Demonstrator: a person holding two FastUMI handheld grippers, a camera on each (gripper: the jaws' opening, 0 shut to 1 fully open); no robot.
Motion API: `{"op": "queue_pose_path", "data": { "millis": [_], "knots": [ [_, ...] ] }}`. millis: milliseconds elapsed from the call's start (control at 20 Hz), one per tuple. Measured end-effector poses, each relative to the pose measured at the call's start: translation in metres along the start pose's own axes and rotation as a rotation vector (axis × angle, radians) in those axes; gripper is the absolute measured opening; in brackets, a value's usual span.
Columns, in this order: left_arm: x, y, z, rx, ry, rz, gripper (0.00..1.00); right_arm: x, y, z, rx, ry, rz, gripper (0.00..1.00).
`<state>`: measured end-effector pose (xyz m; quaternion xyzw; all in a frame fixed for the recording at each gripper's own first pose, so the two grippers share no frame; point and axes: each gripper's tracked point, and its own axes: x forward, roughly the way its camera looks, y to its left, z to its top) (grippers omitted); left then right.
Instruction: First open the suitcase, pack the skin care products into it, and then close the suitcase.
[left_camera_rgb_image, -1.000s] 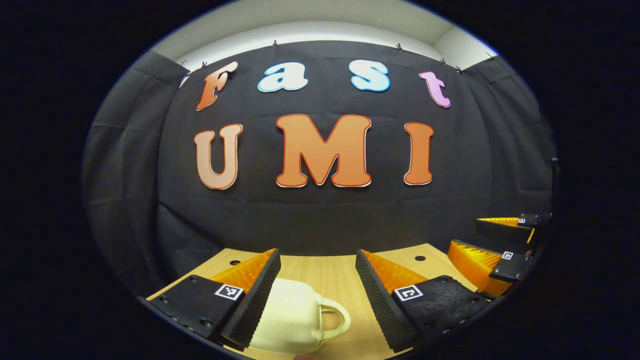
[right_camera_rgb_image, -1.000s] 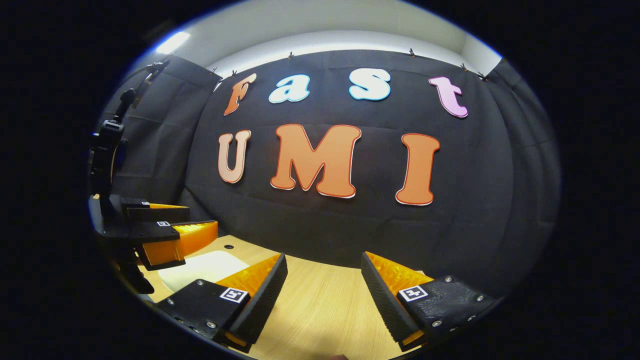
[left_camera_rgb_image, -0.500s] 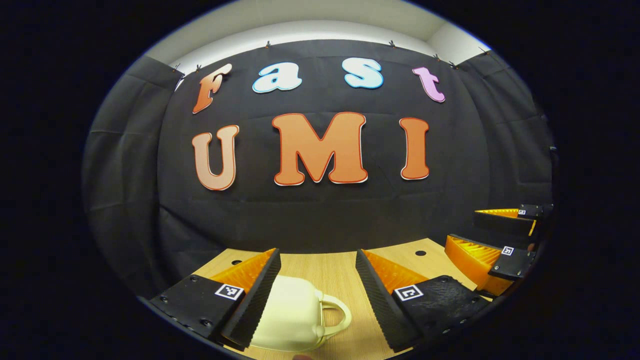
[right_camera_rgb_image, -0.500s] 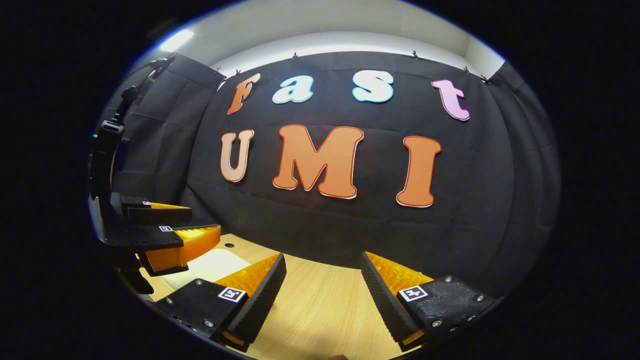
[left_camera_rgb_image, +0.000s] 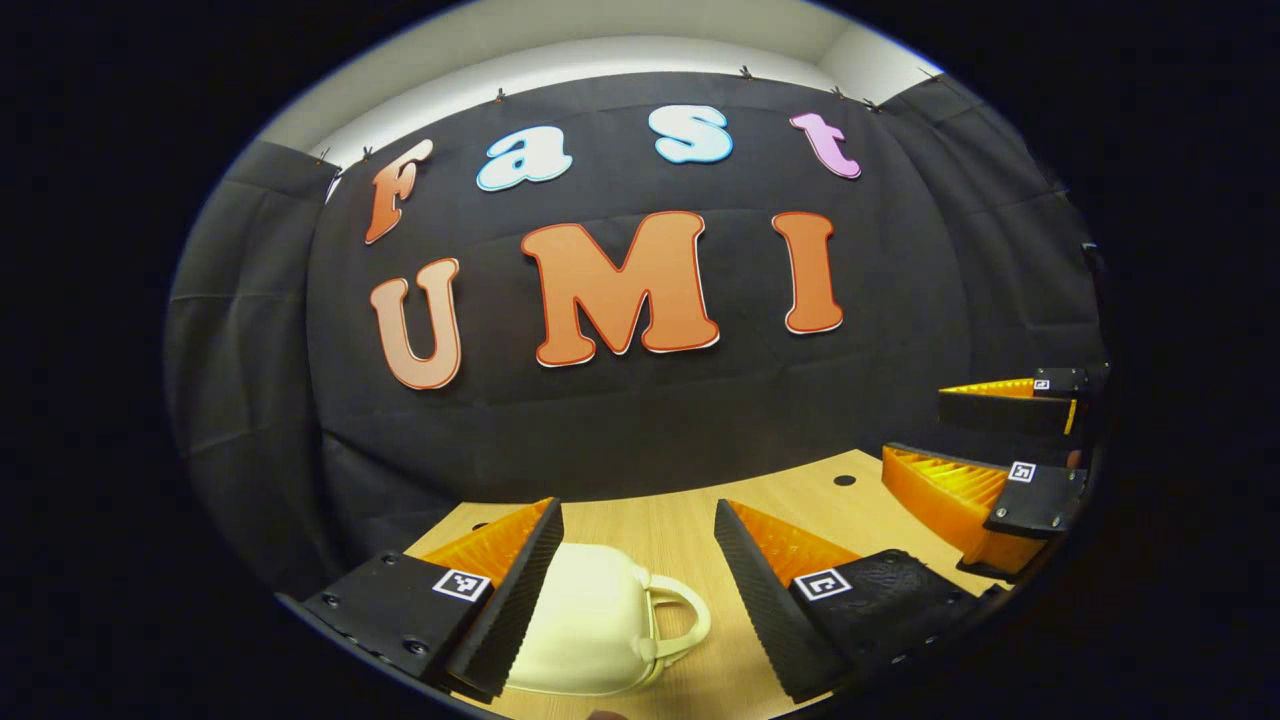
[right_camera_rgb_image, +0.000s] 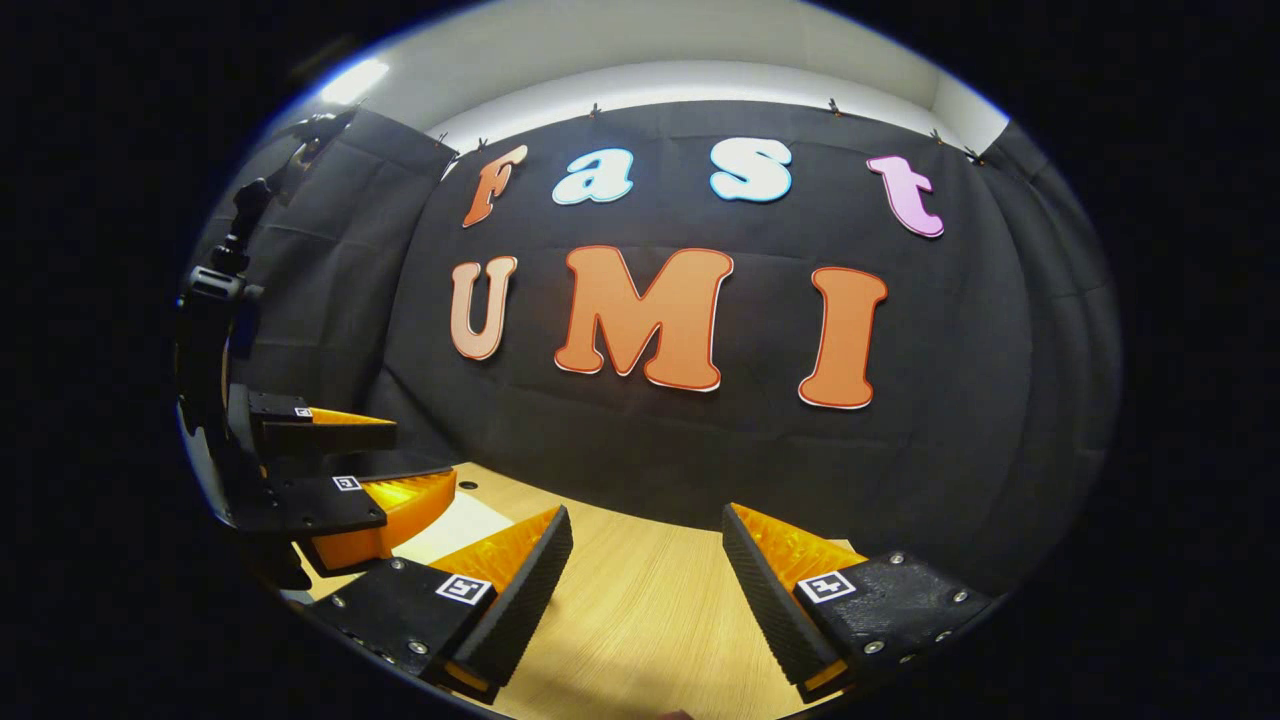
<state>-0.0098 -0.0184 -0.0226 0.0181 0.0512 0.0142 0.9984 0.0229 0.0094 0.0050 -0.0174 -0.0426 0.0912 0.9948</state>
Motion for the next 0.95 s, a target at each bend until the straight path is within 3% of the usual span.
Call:
{"op": "queue_pose_path", "data": {
  "millis": [200, 500, 950],
  "knots": [
    [-0.006, 0.004, 0.004, -0.012, -0.017, 0.004, 0.96, 0.0, 0.004, 0.011, 0.022, -0.033, -0.002, 0.92],
    [-0.012, 0.022, 0.009, -0.027, -0.043, 0.002, 0.96, 0.0, 0.007, 0.013, 0.026, -0.044, -0.03, 0.95],
    [0.01, 0.022, 0.006, -0.054, -0.06, -0.02, 0.95, 0.008, 0.003, 0.011, 0.025, -0.03, -0.052, 0.95]
  ]
}}
